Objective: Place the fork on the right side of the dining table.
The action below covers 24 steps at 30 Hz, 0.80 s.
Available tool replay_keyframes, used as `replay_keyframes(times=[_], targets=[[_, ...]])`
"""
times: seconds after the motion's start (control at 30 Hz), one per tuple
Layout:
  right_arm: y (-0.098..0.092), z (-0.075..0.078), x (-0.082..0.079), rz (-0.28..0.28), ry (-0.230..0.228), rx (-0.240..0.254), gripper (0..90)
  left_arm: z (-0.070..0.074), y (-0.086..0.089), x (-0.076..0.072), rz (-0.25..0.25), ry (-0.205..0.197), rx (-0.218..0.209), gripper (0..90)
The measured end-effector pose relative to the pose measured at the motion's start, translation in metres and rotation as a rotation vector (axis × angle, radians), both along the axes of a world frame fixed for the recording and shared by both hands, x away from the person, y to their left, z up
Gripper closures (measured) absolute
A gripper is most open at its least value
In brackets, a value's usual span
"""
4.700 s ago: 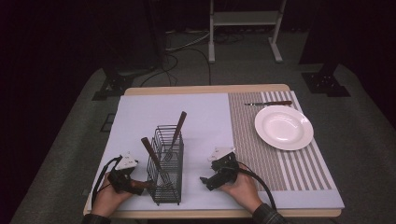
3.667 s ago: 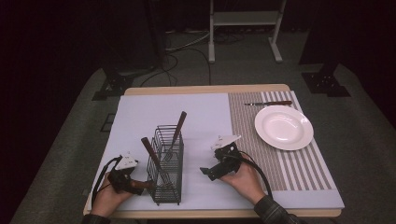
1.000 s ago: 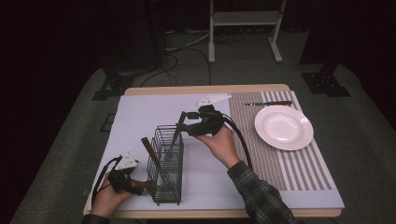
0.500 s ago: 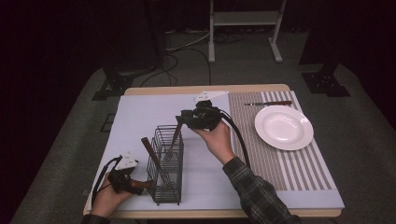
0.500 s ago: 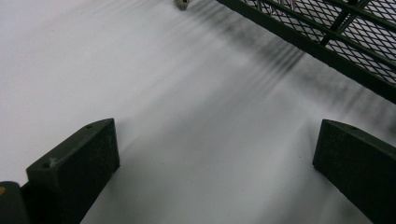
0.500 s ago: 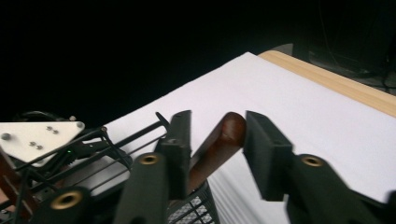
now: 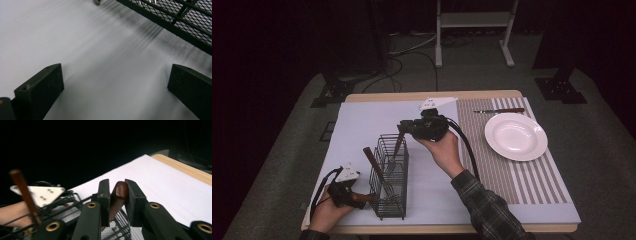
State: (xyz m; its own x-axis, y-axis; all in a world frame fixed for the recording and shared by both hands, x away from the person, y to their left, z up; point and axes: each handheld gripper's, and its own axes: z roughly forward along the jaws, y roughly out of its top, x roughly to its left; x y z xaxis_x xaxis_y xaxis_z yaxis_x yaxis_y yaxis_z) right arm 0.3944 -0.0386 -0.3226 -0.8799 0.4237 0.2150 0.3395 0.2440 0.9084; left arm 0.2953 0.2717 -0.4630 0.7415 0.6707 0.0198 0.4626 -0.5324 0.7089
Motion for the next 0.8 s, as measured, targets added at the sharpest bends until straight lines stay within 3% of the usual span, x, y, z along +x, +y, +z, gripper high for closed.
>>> replay_keyframes(times=[0.23, 0.33, 0.8], targets=[[-0.002, 0.008, -0.006, 0.061, -0.001, 0.034, 80.0, 0.000, 0.000, 0.000, 0.000, 0.000, 0.000, 0.0], [-0.001, 0.011, -0.009, 0.060, -0.026, 0.019, 80.1, 0.000, 0.000, 0.000, 0.000, 0.000, 0.000, 0.0], [-0.005, 0.030, -0.018, 0.063, -0.070, 0.041, 80.2, 0.000, 0.000, 0.000, 0.000, 0.002, 0.000, 0.0]])
